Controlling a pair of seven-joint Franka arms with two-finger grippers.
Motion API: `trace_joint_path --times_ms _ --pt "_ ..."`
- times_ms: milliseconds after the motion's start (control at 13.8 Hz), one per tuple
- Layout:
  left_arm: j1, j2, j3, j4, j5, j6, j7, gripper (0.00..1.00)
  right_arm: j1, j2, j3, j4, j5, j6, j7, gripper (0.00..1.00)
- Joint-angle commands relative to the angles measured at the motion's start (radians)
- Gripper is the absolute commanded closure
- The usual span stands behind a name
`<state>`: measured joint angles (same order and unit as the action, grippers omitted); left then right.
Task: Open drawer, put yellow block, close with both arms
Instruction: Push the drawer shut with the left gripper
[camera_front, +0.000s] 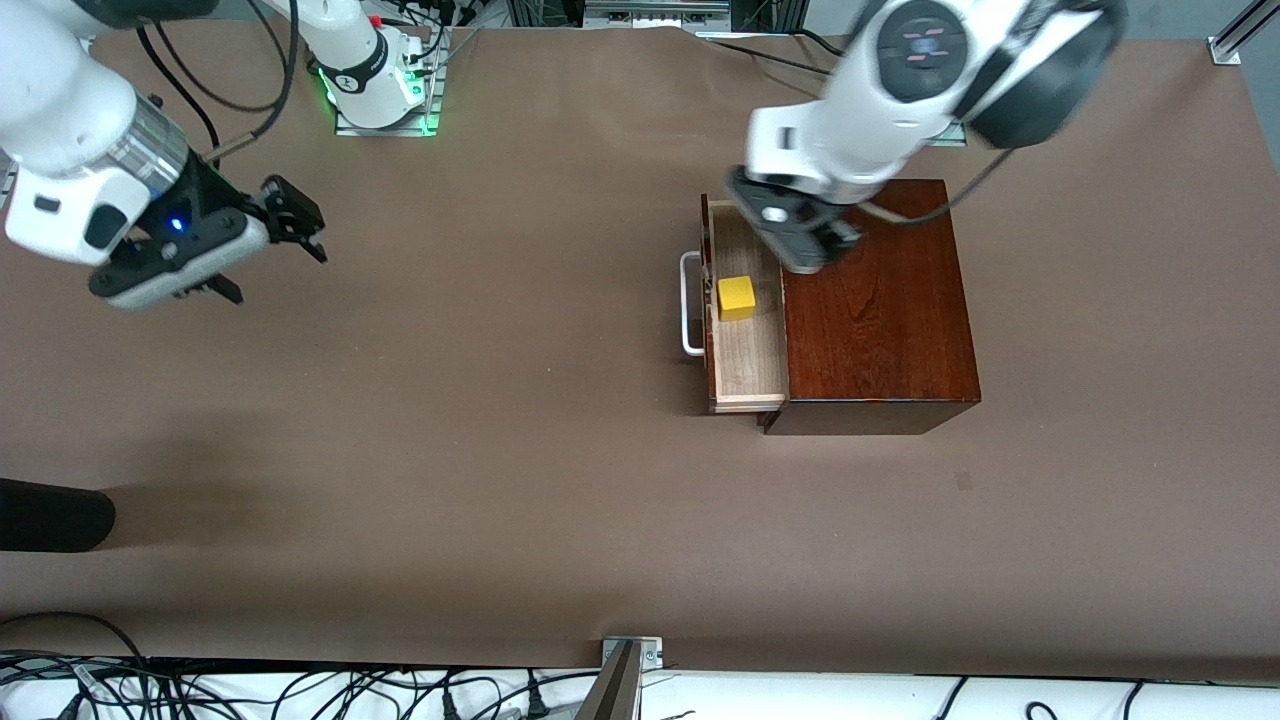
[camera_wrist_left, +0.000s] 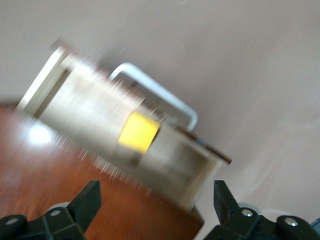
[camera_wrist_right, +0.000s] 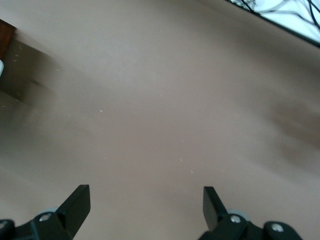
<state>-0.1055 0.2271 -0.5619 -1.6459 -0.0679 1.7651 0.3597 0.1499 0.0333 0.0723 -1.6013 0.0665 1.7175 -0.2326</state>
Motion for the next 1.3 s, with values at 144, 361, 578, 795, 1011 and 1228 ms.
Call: trace_joint_path --times_ms 144,361,578,795,1011,1228 --pt "-0.184 0.223 -0.016 0.047 0.149 0.181 0.202 0.00 -0.021 -0.093 -0.049 -0.181 -0.022 0.086 0.021 0.00" --pt "-0.270 0.383 -0.012 0.051 0.361 0.350 0.205 0.00 -0.021 -0.090 -0.078 -0.200 -0.028 0.102 0.059 0.00" --pt "-0.272 0.452 -0.012 0.051 0.485 0.393 0.206 0.00 -0.018 -0.081 -0.074 -0.204 -0.065 0.111 0.152 0.00" --pt "-0.258 0.439 -0.007 0.044 0.491 0.326 0.211 0.00 -0.006 -0.056 -0.071 -0.165 -0.108 0.091 0.167 0.00" --pt "-0.195 0.407 -0.012 0.043 0.491 0.243 0.267 0.00 -0.007 -0.053 -0.071 -0.149 -0.114 0.054 0.164 0.00" --pt "-0.151 0.393 -0.013 0.044 0.490 0.192 0.352 0.00 -0.012 -0.041 -0.078 -0.149 -0.103 0.057 0.154 0.00"
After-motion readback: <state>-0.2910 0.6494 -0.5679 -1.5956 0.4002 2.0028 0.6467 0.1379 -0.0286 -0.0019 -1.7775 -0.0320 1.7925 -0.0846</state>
